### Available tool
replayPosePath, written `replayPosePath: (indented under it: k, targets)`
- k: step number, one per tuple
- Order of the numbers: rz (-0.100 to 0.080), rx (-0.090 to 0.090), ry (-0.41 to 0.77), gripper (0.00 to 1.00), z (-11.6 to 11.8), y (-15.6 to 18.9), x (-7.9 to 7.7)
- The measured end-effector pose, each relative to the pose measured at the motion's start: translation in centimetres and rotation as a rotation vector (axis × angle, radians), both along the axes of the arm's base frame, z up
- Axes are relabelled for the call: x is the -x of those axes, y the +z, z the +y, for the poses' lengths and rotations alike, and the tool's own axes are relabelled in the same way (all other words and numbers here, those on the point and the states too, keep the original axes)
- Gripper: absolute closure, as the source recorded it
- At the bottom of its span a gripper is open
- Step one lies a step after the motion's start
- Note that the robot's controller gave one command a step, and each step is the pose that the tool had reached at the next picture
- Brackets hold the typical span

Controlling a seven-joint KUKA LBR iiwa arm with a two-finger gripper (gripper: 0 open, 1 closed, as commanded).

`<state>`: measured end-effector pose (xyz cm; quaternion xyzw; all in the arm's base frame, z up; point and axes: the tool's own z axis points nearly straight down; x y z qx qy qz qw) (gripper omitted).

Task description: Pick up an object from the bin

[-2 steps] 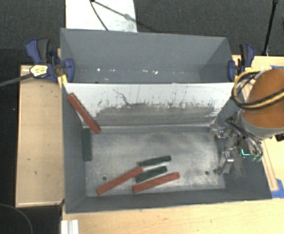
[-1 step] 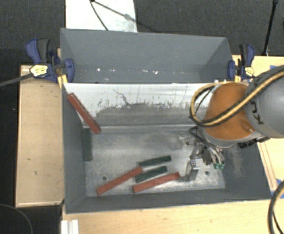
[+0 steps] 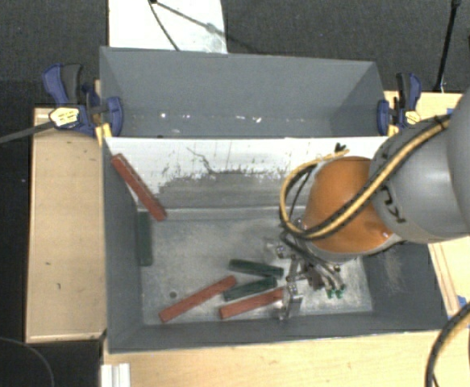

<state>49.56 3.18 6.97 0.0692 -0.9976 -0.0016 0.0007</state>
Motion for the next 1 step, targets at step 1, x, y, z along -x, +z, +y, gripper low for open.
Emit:
replayPosePath:
  k: [1]
  targets:
    - [-0.003,0.003,0.000,1.00,-0.38,0.06,-0.12]
